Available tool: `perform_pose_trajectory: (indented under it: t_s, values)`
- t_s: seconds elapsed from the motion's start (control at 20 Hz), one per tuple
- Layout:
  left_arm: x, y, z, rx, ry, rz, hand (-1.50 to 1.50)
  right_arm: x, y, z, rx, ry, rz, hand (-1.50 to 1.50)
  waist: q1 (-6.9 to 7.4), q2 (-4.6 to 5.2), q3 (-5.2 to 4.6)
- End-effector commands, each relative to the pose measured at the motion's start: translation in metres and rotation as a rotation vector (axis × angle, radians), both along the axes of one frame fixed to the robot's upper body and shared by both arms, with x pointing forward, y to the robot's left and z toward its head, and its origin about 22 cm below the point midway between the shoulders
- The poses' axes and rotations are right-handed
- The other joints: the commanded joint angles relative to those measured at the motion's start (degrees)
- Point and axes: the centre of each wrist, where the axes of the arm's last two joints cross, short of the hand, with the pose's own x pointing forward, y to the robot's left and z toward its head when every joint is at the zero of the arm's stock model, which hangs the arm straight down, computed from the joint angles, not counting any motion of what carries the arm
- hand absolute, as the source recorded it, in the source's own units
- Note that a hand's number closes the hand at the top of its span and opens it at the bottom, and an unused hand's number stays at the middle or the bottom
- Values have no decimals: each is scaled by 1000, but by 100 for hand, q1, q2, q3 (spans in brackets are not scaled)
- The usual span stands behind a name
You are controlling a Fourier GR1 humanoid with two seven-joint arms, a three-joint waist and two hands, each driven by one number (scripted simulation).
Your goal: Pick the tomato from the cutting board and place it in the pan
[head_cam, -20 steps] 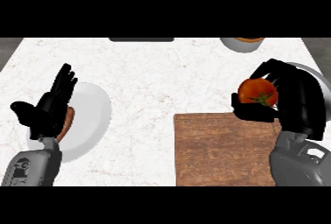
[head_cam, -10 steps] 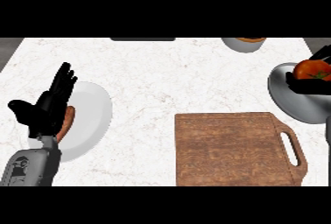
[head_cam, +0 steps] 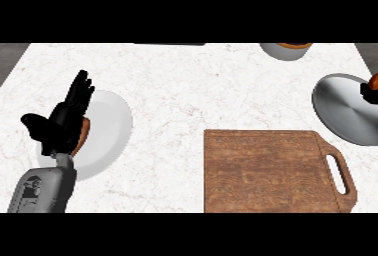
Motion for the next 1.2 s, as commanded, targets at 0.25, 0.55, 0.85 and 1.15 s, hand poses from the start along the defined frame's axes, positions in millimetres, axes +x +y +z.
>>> perform_pose_trajectory:
  t_s: [0.25,0.55,0.85,1.15]
  values:
    - [12,-6,1,-4,-12,-5,0,4,-32,-26,188,-44,9,150,53,57,18]
    - [7,-14,3,-12,-10,-44,0,-7,-30,-67,420,186,100,-150,198,100,30]
    - [5,-9,13,-18,-15,-46,0,-21,-46,-70,411,63,126,-150,163,53,29]
    - [5,9,16,-12,-9,1,0,-27,-54,-69,503,-247,128,-150,-6,-17,15]
